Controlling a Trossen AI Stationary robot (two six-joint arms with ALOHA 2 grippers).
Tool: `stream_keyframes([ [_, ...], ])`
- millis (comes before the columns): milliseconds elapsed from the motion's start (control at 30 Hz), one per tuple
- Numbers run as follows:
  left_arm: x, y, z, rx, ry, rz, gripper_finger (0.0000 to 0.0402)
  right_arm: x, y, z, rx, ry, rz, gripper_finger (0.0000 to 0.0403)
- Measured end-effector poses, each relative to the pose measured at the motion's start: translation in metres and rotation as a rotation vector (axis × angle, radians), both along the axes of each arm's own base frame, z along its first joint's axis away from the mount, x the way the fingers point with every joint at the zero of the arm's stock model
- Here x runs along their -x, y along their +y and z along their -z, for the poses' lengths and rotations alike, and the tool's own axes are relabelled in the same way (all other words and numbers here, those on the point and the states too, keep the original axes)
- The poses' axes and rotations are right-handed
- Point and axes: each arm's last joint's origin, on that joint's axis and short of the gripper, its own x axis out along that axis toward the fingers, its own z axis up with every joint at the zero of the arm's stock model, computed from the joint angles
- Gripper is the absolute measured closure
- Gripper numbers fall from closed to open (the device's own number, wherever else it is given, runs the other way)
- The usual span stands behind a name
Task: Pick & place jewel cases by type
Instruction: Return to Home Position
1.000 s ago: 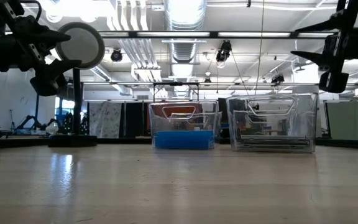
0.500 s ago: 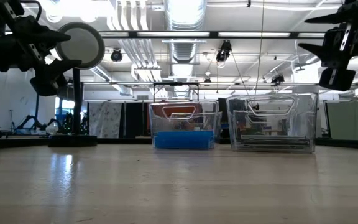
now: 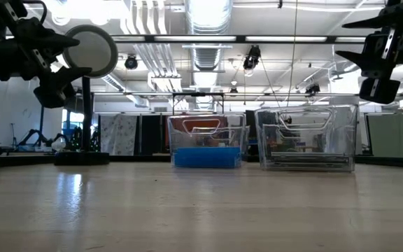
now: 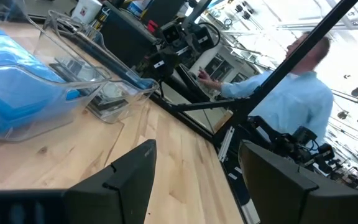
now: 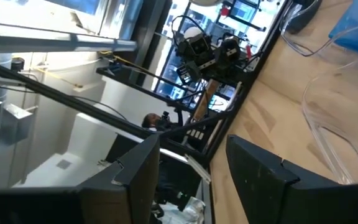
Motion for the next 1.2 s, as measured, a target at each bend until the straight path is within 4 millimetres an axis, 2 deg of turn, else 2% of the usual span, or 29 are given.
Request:
stream_keyframes([
  [1200,0.0,0.0,0.0,0.0,0.0,0.0,0.0188,0.0,0.0,0.0,0.025,-0.001,0.003,0.022],
])
